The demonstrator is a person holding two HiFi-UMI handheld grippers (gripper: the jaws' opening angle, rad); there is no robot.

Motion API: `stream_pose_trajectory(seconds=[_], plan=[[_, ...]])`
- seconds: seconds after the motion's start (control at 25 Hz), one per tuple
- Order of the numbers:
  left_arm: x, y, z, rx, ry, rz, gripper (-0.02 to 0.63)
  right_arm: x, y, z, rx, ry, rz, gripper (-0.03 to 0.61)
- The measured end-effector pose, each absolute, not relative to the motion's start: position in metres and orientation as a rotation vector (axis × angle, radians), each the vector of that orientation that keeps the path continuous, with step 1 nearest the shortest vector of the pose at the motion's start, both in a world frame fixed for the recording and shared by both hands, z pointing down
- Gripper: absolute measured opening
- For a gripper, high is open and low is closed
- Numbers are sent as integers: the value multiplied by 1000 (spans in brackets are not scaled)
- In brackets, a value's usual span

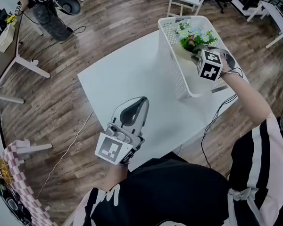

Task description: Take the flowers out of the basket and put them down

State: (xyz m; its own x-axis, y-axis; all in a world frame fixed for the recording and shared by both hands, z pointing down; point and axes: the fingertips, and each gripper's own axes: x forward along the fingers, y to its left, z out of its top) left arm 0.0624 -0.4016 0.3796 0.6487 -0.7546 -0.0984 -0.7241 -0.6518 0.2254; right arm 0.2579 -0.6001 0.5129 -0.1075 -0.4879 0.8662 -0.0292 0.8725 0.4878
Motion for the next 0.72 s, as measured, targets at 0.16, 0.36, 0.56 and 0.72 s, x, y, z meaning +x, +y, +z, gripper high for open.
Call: stream_pose_trajectory(seconds=[0.16, 0.36, 0.56, 0.72], plan=[[67, -398, 376, 2707, -1220, -283, 5, 252, -588, 493, 403, -1688, -419, 86], [72, -394, 373, 2741, -1187, -275, 5, 251, -579, 474, 404, -1682, -432, 86], [72, -394, 371, 2796, -1093, -265, 5, 251, -572, 456, 454, -1668, -415, 84], [69, -389, 372, 2847, -1007, -244, 5, 251, -563, 437, 505, -1651, -417, 84]])
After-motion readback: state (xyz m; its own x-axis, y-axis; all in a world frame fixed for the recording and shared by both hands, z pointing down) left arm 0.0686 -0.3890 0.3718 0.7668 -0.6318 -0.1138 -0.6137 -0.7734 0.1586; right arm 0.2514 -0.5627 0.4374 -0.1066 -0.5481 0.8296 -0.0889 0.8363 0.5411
